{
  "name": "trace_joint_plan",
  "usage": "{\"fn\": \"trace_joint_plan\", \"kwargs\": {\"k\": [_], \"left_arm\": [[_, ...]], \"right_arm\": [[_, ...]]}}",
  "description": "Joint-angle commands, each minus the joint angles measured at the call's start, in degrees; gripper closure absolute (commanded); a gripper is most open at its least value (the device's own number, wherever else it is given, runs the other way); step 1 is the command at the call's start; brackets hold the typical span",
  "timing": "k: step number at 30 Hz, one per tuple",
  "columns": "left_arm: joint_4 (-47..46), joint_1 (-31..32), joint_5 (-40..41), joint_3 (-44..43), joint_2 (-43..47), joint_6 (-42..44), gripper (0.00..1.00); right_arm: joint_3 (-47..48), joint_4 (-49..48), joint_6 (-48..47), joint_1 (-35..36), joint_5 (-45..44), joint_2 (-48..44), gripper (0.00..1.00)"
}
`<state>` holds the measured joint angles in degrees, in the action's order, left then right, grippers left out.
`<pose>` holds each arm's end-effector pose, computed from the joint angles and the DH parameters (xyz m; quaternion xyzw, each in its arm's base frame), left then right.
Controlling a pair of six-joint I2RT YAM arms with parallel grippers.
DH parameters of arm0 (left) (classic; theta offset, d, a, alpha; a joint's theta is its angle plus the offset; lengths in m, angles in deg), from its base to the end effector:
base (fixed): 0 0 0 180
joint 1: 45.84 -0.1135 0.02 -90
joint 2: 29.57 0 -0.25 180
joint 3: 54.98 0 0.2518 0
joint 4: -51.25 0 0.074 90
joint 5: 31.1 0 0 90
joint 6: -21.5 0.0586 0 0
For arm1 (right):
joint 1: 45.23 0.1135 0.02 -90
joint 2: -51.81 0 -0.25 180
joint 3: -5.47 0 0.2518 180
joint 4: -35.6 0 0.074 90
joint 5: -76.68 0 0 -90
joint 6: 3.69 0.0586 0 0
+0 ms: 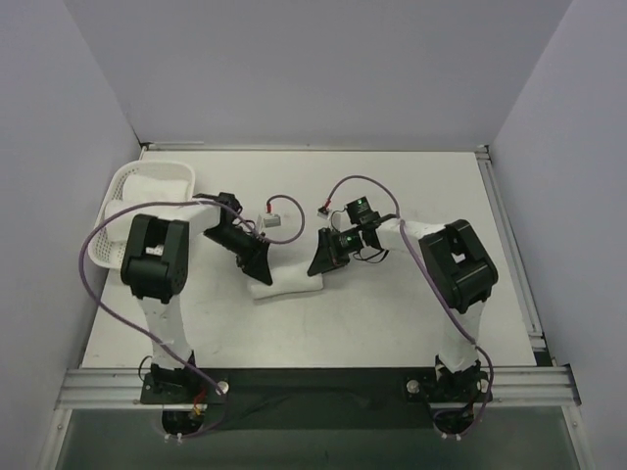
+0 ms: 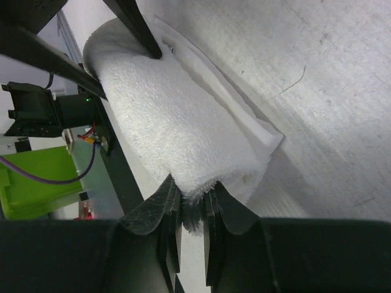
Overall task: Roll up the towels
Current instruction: Roll the towel, then place the rolled towel into the container
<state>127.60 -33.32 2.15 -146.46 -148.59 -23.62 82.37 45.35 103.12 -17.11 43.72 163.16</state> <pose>0.3204 -0.1213 0.1127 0.3690 0.7937 -0.4827 0.0293 0.3248 0.2293 0.1301 -0.2646 0.7872 0.5371 0.1479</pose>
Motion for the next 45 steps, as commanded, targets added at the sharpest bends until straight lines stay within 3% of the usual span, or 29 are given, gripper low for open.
{"fn": "trace_joint_plan", "kwargs": {"k": [1,5,8,13,17,22,27,31,35,37,41,43,45], "left_arm": [[-16.55,-0.39,10.49,6.30,13.09,-2.43,0.34],[-23.62,1.28,19.37,9.92,25.12,-2.26,0.24],[-27.31,6.89,28.60,13.95,31.10,2.04,0.09],[-32.40,19.53,36.88,20.81,36.31,7.32,0.08],[-39.79,25.88,43.12,26.35,37.81,9.60,0.08],[-45.34,28.97,47.70,28.83,35.27,14.53,0.08],[-45.34,29.15,48.31,26.19,28.59,14.80,0.15],[-44.20,28.80,48.05,24.26,24.81,14.44,0.29],[-43.32,27.66,47.61,23.29,21.38,14.36,0.54],[-42.01,27.04,46.65,22.94,20.59,14.62,0.58],[-38.31,25.55,44.98,21.44,17.51,14.97,0.53],[-36.64,24.84,43.92,20.48,16.11,14.88,0.46],[-34.37,23.88,42.70,18.90,15.05,14.88,0.41]], "right_arm": [[2.71,3.77,4.17,-0.26,1.67,1.67,1.00],[5.17,7.45,8.30,-0.52,2.20,3.61,1.00],[5.71,8.07,13.21,-0.87,1.85,4.22,1.00],[6.76,7.99,16.66,-1.05,2.73,5.45,1.00],[8.16,7.99,18.69,-1.66,5.44,8.09,1.00],[10.01,7.99,20.79,-2.80,8.00,11.69,1.00],[11.94,7.90,22.20,-3.16,10.72,13.97,1.00],[14.31,7.64,23.96,-3.51,13.44,16.44,1.00],[15.90,7.55,24.31,-4.21,14.51,17.67,1.00],[16.34,7.64,24.23,-4.39,14.77,17.59,1.00],[17.74,7.55,24.31,-5.09,15.12,17.67,0.89],[18.80,7.55,24.49,-5.44,15.39,18.02,0.84],[19.15,7.64,24.40,-5.71,15.39,18.11,0.83]]}}
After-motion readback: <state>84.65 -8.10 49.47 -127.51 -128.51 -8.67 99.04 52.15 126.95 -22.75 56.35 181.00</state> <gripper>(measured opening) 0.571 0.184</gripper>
